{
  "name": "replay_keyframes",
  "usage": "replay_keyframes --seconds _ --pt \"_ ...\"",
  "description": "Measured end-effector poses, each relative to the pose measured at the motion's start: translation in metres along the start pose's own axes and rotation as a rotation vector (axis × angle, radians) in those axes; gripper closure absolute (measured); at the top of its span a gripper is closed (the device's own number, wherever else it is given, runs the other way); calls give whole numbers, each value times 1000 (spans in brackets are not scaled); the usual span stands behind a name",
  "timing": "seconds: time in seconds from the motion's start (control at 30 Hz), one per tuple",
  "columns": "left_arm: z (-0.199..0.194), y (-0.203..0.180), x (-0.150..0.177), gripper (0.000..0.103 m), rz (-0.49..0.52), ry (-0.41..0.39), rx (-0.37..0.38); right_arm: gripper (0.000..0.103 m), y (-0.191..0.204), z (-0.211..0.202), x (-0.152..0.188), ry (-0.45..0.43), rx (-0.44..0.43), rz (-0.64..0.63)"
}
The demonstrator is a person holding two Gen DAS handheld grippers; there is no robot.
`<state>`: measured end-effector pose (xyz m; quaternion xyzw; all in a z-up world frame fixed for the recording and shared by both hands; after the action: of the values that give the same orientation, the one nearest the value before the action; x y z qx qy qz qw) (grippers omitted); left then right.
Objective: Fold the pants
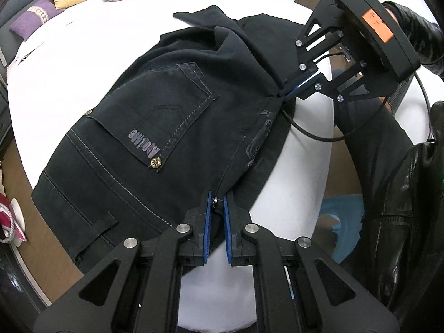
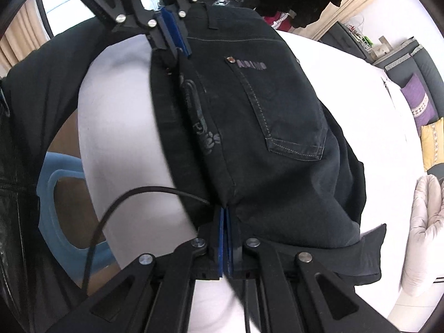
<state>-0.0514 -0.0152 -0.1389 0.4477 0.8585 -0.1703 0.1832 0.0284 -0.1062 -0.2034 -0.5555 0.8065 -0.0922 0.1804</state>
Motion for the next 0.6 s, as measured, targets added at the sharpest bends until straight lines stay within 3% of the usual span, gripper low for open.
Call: replay_keyframes --seconds 0.13,0.37,0.6 --pt "-6 17 -10 96 9 4 0 100 25 -7 2 11 29 -11" --pt "-5 42 1 96 -12 1 -5 99 31 10 -17 30 55 -16" --pt "-2 54 10 88 -116 -14 7 97 36 22 -20 34 75 13"
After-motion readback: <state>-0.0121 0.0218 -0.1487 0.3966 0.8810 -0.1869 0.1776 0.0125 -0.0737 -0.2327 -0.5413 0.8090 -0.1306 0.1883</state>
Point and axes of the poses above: each gripper's, at about its wrist camera, not at the fingertips, and z roughly the way its jaws point, y to its left, x to its underside, the point moved 3 cm from there along z, roughly the way its jaws point, and after that the axes turned 2 degrees about x, right-handed, at the moved point
